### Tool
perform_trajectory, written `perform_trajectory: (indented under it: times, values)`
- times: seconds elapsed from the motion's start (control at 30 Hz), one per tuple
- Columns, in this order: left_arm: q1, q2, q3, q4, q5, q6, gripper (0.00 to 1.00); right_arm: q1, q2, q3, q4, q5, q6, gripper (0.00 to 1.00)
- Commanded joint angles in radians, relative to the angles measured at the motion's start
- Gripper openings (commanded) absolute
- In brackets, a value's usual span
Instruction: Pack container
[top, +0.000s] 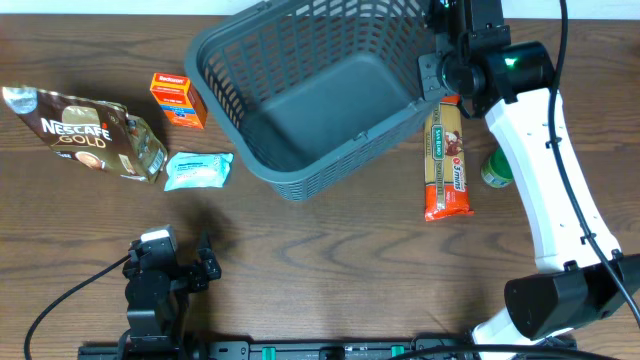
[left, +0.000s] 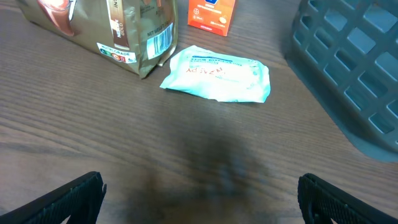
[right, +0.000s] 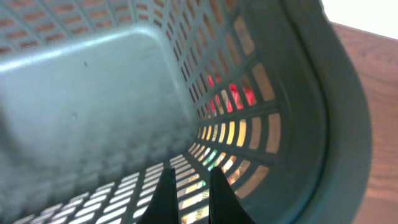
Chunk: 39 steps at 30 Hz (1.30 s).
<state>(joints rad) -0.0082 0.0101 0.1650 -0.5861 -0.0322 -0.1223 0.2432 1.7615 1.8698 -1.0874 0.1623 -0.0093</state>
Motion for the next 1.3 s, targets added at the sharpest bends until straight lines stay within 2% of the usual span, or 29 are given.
perform_trajectory:
  times: [0.0, 0.4, 0.57, 0.63, 0.77, 0.9, 1.27]
  values:
    - [0.005, -0.006, -0.013, 0.001, -0.001, 0.017, 0.99, 0.006, 0.004, 0.014, -0.074, 0.048, 0.013, 0.01]
    - [0.005, -0.006, -0.013, 0.001, -0.002, 0.017, 0.99, 0.007, 0.004, 0.015, -0.285, 0.038, 0.065, 0.01]
    - [0.005, -0.006, -0.013, 0.001, -0.001, 0.017, 0.98, 0.007, 0.004, 0.016, -0.293, 0.035, 0.077, 0.01]
    - [0.005, -0.006, -0.013, 0.001, -0.001, 0.017, 0.99, 0.007, 0.003, 0.031, -0.284, -0.003, 0.083, 0.01]
    - [0.005, -0.006, -0.013, 0.001, -0.001, 0.017, 0.98, 0.038, 0.003, 0.091, -0.238, -0.210, 0.064, 0.01]
    - [0.005, -0.006, -0.013, 0.001, -0.002, 0.017, 0.99, 0.143, 0.003, 0.146, -0.175, -0.321, 0.056, 0.01]
    - [0.005, -0.006, -0.013, 0.001, -0.002, 0.017, 0.98, 0.449, 0.095, 0.147, -0.040, -0.316, 0.129, 0.01]
